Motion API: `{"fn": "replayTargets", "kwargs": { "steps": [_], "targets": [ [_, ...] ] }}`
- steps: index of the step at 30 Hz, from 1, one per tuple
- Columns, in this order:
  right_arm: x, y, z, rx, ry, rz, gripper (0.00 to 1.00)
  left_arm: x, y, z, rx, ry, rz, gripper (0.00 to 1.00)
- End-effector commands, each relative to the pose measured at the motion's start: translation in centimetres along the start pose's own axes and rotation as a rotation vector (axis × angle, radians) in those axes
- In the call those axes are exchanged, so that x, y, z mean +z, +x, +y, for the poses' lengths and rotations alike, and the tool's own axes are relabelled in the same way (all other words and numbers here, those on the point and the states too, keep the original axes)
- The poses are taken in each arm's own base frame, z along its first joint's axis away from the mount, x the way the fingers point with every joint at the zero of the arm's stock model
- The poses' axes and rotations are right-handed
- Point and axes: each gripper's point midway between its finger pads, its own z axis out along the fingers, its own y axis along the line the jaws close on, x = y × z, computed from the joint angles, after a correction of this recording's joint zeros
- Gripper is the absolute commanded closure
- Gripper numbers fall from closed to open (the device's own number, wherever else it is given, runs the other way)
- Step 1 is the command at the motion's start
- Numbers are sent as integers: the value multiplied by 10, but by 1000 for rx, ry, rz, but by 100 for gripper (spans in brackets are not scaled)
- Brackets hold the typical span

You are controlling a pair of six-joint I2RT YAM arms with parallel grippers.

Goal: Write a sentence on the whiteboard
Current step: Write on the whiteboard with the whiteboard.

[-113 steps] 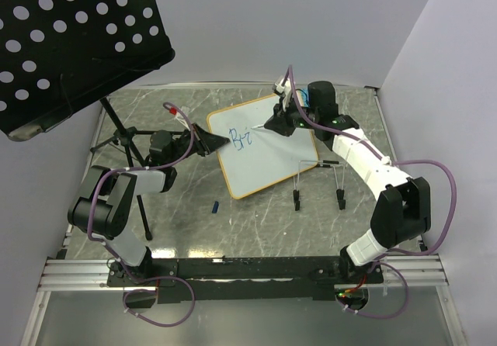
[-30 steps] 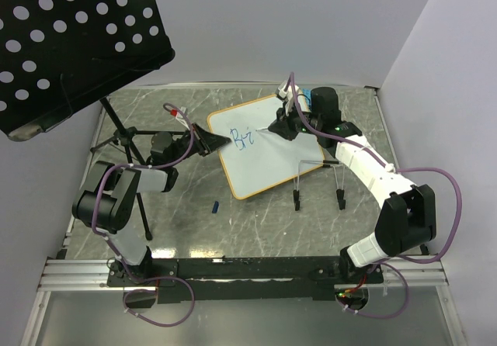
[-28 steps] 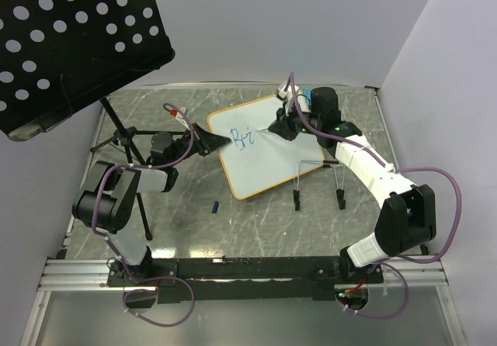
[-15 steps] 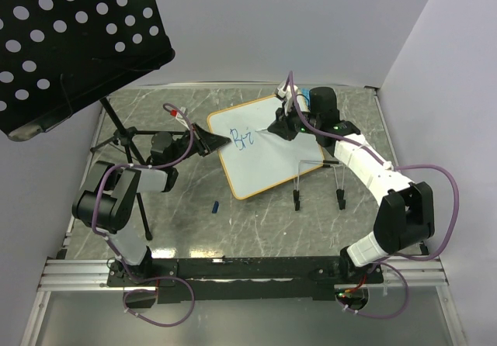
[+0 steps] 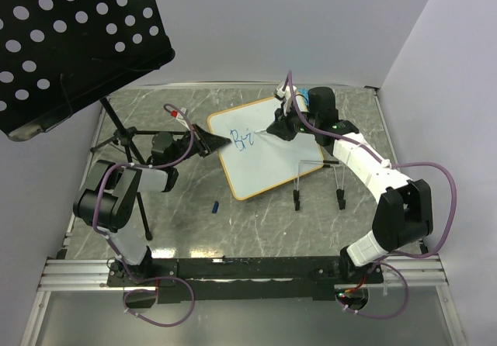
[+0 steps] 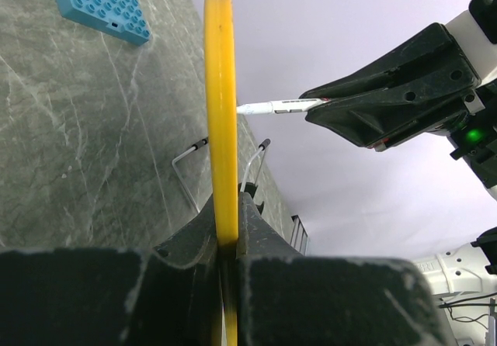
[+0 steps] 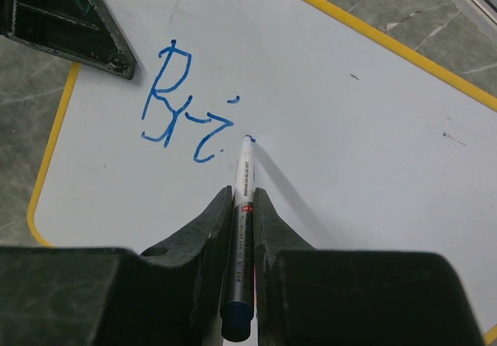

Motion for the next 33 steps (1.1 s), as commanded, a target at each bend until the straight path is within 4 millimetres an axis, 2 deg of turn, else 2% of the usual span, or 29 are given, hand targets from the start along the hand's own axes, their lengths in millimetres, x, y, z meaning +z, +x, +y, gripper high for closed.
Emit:
{"fn": "replayTargets", "kwargs": {
  "steps": [1,21,33],
  "targets": [
    [0,-19,3,-26,-30,-38,100,-1,-30,-76,179,265,-96,99],
    [-3,-9,13,-40,-76,10,100,-1,-31,-76,193,256,-95,99],
    [-7,-9,2,-60,-11,20,100,0,-31,-76,196,254,-93,99]
  ]
}}
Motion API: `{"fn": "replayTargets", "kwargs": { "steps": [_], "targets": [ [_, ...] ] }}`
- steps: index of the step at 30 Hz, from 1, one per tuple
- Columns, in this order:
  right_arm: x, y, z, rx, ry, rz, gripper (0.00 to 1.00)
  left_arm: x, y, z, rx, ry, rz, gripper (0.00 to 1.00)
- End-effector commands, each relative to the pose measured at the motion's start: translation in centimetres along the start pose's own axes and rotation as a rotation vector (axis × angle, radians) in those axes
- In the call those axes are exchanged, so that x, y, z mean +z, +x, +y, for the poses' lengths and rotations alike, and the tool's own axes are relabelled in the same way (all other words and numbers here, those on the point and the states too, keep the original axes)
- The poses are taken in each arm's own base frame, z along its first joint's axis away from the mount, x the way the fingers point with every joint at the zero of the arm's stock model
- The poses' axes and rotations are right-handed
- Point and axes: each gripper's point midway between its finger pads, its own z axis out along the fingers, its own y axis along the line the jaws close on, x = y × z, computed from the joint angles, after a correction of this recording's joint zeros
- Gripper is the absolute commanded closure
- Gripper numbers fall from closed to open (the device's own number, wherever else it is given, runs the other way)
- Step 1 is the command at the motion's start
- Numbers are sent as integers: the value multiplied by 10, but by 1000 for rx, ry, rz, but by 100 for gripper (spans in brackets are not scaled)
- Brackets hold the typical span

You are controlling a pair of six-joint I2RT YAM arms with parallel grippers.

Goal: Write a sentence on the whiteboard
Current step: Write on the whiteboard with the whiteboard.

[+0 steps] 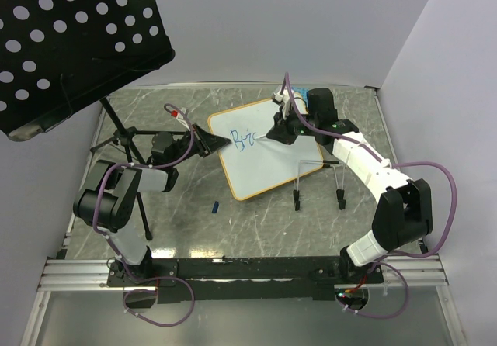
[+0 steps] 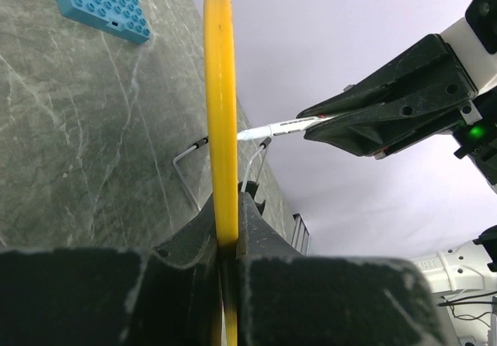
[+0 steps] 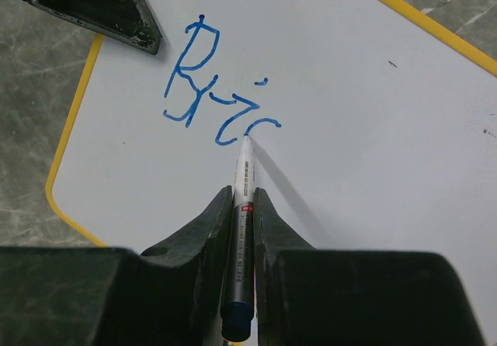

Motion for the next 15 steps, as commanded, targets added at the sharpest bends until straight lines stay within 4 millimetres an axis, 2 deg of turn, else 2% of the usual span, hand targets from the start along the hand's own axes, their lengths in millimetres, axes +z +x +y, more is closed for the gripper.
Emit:
{"fn": "replayTargets", "kwargs": {
  "steps": [1,15],
  "targets": [
    [-6,-21,-10,-51,60,-28,100,0,-32,-76,191,251,-97,99],
    [-7,-28,-21,-52,110,-43,100,0,-32,-77,191,255,-95,99]
  ]
}}
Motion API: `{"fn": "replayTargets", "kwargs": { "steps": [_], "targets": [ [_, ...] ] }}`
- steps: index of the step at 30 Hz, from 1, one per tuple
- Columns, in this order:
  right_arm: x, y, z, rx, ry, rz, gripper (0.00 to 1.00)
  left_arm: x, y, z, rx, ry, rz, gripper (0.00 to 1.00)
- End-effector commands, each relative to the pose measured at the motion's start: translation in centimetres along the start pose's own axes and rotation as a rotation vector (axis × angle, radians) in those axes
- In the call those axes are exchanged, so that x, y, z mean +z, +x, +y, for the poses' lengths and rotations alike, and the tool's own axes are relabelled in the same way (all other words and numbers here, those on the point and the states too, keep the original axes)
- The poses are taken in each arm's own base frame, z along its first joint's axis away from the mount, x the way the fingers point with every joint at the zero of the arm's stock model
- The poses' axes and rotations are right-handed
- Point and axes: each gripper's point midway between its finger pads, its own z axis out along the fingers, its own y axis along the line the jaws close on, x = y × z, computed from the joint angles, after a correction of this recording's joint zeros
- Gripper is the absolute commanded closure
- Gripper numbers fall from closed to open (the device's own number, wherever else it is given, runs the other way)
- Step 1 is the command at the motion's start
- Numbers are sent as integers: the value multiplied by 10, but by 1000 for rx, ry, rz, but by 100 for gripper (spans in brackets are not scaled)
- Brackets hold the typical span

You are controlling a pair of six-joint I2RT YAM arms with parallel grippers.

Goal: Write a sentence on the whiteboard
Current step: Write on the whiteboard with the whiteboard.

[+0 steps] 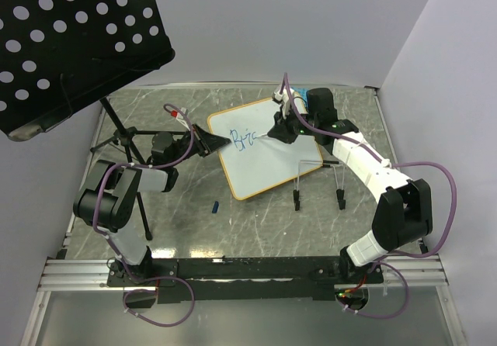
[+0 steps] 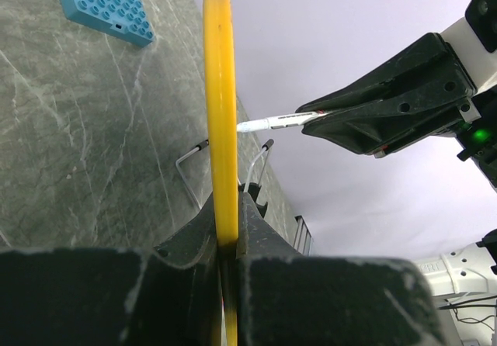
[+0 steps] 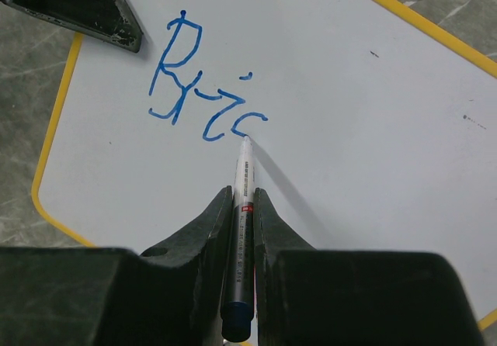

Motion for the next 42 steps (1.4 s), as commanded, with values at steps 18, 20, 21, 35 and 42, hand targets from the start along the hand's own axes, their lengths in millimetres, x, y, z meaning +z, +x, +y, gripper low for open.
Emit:
{"fn": "replayTargets", "kwargs": {
  "steps": [18,20,21,35,42],
  "targets": [
    [1,-32,-16,-26,50,-55,100,-1,-31,-77,187,256,-90,99],
    [0,-28,-14,-28,47,-49,100,-1,-30,-76,187,253,-88,99],
    [-1,-27,-12,-28,44,-46,100,-1,-31,-76,188,253,-89,99],
    [-13,3,8,-30,8,14,100,0,-32,-76,190,249,-93,99],
    [-18,20,22,-19,-29,49,100,0,-33,-76,192,248,-93,99]
  ]
}}
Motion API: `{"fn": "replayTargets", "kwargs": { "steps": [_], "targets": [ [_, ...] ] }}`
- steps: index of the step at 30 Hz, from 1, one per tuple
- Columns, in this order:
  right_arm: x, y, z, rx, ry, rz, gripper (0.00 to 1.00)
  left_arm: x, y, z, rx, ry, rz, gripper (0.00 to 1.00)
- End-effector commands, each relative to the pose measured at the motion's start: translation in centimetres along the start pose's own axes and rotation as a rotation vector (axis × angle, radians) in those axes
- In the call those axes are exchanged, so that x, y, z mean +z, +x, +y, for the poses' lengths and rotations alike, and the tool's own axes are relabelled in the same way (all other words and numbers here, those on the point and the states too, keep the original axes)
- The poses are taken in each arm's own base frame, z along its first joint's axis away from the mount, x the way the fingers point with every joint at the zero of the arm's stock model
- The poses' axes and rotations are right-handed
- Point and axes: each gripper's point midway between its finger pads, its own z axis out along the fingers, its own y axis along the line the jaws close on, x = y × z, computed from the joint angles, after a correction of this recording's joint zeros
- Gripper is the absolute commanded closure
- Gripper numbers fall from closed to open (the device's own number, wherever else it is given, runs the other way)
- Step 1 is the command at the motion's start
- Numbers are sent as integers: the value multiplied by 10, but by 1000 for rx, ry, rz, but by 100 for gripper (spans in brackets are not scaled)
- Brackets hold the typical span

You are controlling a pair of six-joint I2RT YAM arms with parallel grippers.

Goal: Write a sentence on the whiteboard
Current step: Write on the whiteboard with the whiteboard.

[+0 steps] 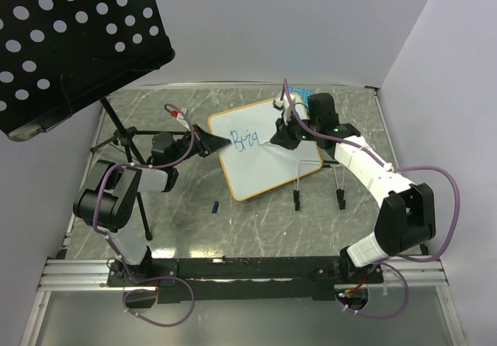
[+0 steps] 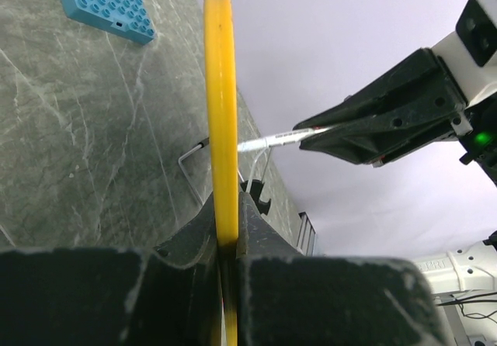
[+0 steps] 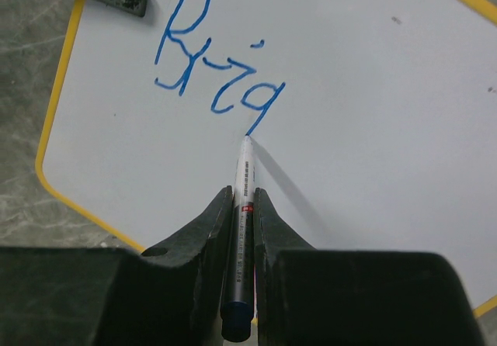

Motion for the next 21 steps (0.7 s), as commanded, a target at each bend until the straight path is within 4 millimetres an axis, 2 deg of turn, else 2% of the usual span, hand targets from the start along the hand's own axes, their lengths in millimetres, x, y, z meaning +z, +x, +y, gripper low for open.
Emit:
{"fn": "replayTargets", "kwargs": {
  "steps": [1,6,12,21],
  "targets": [
    [-12,6,16,-16,-29,9,100,1,-35,-76,179,247,-101,99],
    [-10,5,28,-8,-73,2,100,1,-34,-75,175,247,-99,99],
    [-4,-11,34,0,-105,-27,100,1,-34,-75,173,245,-99,99],
    [-8,-59,23,-15,-81,-127,100,0,-33,-75,174,245,-94,99]
  ]
}}
